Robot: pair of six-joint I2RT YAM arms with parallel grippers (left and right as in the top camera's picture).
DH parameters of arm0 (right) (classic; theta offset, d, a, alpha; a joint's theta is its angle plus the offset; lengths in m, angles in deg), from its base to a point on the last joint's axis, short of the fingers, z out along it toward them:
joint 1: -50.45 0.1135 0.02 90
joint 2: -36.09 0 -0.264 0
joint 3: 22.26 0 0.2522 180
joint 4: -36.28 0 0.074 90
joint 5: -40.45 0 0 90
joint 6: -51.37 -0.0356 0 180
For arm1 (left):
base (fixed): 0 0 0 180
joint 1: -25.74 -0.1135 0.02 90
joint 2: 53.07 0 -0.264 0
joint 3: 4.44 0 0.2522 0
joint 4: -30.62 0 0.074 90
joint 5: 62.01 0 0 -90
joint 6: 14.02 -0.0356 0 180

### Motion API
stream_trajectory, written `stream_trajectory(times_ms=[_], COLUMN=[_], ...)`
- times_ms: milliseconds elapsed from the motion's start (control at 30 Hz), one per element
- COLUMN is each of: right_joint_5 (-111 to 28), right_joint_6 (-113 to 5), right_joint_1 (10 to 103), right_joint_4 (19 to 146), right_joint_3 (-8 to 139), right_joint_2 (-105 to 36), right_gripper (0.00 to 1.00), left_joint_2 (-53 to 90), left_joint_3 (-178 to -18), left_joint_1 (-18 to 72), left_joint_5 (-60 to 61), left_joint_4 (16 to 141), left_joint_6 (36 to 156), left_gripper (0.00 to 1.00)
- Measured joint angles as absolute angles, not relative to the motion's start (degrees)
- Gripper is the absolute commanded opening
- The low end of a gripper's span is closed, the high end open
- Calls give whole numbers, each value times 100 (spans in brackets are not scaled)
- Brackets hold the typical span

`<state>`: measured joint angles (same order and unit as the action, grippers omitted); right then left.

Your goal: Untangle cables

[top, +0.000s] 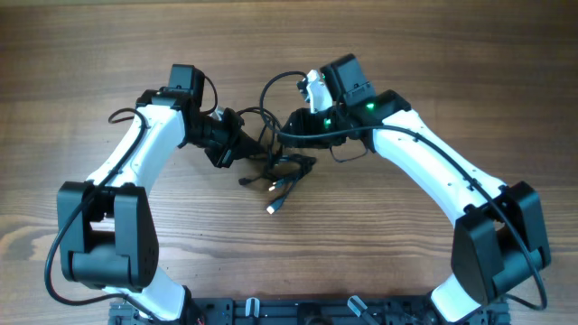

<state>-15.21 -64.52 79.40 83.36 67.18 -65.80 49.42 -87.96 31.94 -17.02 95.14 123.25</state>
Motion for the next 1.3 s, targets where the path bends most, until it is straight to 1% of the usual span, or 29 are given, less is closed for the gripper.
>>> stream_trajectory(times_ms=[133,400,533,733,900,1100,1300], right_joint_5=[-1324,-1258,-1628,-2460,-2777,-2224,-1702], right_joint_6=[-6307,-6220,-6248,-6978,-7309,-7368,-7440], right_joint_1=[7977,8106,8379,8484,8475,8333,8261], right_joint_4=[7921,8047,8069,8192,8220,8082,8928], right_joint_3=[6718,6718,6718,6718,6718,6718,6720], right_joint_2=[-6580,-6577,-6577,-6580,-6580,-6536,-6311], right_gripper=[27,28,29,38,42,45,49], left_joint_2=[4942,4942,4942,4942,4942,4942,4942], left_joint_3=[-8796,-8796,-8796,-8796,-8794,-8794,-8794], left_joint_1=[3194,3194,3205,3354,3445,3443,3443], left_joint_5=[-1538,-1442,-1420,-1269,-970,-618,-502], left_joint_4=[9490,9374,9339,9593,9735,9739,9584], left_joint_6=[12314,12310,12294,12268,12251,12251,12257], left_gripper=[4,4,4,4,4,4,4])
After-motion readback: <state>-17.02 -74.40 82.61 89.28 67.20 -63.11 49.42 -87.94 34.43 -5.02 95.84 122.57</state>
